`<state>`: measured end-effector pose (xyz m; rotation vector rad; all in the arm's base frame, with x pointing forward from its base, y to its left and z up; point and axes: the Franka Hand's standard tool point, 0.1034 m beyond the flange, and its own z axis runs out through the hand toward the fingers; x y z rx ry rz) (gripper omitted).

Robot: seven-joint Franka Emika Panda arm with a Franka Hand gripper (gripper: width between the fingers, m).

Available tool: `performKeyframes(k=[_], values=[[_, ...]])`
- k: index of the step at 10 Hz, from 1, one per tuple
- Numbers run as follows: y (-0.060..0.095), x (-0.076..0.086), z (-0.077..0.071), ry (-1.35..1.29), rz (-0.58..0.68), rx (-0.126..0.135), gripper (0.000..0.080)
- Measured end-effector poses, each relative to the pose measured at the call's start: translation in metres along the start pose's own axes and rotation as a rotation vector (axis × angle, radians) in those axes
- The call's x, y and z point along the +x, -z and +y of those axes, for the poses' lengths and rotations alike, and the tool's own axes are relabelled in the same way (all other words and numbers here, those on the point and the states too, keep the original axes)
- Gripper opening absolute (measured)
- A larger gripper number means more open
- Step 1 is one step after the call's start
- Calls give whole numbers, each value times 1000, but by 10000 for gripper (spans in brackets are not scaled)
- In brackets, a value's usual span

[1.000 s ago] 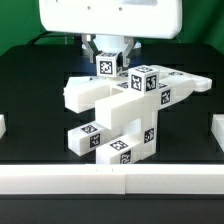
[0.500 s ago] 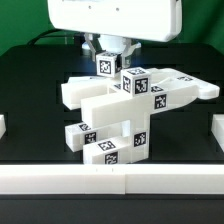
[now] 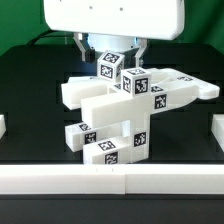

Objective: Assemble chair

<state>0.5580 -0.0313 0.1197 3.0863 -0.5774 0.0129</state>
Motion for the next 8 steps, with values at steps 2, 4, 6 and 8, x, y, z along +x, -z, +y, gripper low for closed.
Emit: performKeyframes(k=[2,4,6,8], values=[[0,0,1,137,-1,0,648],[0,0,1,289,0,-10,649],[0,0,1,445,0,-12,649],[-1,1,-2,636,-3,-28,649]])
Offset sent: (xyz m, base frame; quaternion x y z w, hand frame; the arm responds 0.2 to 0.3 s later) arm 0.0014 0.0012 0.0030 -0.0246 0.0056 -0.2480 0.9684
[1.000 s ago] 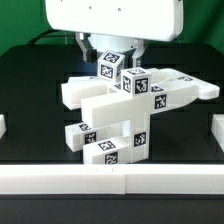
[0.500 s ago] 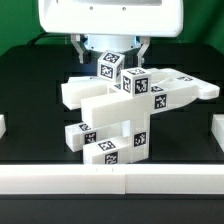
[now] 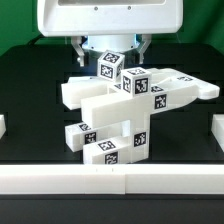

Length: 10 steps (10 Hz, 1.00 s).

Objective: Assemble chair

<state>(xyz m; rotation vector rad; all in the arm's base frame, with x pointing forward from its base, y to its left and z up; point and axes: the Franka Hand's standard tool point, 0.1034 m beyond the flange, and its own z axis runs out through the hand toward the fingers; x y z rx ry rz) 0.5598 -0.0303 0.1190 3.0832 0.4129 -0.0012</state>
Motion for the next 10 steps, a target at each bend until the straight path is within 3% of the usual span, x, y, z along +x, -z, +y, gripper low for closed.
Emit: performKeyframes(k=[10], values=[[-1,-3,7,614,-29,-30,649]])
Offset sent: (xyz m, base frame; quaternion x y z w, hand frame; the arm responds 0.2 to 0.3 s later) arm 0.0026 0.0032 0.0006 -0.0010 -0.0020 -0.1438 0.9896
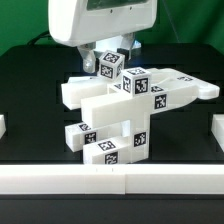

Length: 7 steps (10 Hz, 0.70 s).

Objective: Assemble chair

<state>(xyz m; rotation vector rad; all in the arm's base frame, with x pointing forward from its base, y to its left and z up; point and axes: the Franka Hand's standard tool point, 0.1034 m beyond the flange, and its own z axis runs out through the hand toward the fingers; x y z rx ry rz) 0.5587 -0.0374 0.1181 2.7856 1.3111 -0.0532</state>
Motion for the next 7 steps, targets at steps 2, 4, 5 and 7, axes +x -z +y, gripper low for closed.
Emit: performKeyframes(k=[2,4,5,7], values=[[0,0,0,0,-1,1,404],[0,-2,1,-3,-1,1,285],[0,-6,4,-14,0,1,285],[0,-9,6,-57,0,0,285]])
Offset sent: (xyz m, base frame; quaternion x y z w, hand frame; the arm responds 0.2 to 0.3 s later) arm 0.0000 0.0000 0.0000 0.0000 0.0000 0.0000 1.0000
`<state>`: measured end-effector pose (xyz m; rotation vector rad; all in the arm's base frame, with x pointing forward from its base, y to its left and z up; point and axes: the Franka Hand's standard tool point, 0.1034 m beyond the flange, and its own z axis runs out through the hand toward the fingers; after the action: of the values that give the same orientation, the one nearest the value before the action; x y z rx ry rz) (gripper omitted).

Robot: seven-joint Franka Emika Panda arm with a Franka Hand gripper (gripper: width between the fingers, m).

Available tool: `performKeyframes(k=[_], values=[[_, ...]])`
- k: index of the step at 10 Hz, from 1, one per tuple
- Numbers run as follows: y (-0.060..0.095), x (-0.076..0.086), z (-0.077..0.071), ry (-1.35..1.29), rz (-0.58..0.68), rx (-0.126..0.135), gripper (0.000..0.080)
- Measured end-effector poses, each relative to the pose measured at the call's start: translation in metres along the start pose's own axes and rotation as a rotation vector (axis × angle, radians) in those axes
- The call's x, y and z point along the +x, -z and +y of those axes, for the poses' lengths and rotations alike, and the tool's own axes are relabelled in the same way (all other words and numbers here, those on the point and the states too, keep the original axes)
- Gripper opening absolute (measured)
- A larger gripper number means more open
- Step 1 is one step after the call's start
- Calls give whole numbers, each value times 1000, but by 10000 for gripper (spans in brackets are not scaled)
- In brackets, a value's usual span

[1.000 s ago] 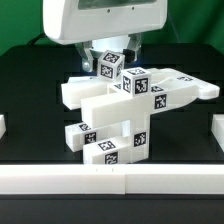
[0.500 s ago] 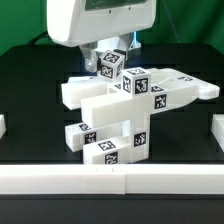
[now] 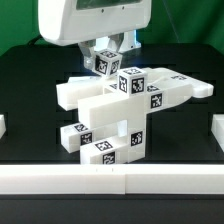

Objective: Assemble chair

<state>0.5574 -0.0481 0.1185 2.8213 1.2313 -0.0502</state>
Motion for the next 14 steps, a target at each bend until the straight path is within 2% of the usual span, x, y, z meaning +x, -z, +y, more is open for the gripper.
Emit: performKeyframes(k=[2,4,9,12,14], values=[[-1,-5,3,-10,-2,2,285],[-2,-7,6,-174,18,11,287],[-2,-8,8,-518,24,11,288],[-3,-7,9,-760,64,27,288],[-4,-6,8,-930,79,55,288]])
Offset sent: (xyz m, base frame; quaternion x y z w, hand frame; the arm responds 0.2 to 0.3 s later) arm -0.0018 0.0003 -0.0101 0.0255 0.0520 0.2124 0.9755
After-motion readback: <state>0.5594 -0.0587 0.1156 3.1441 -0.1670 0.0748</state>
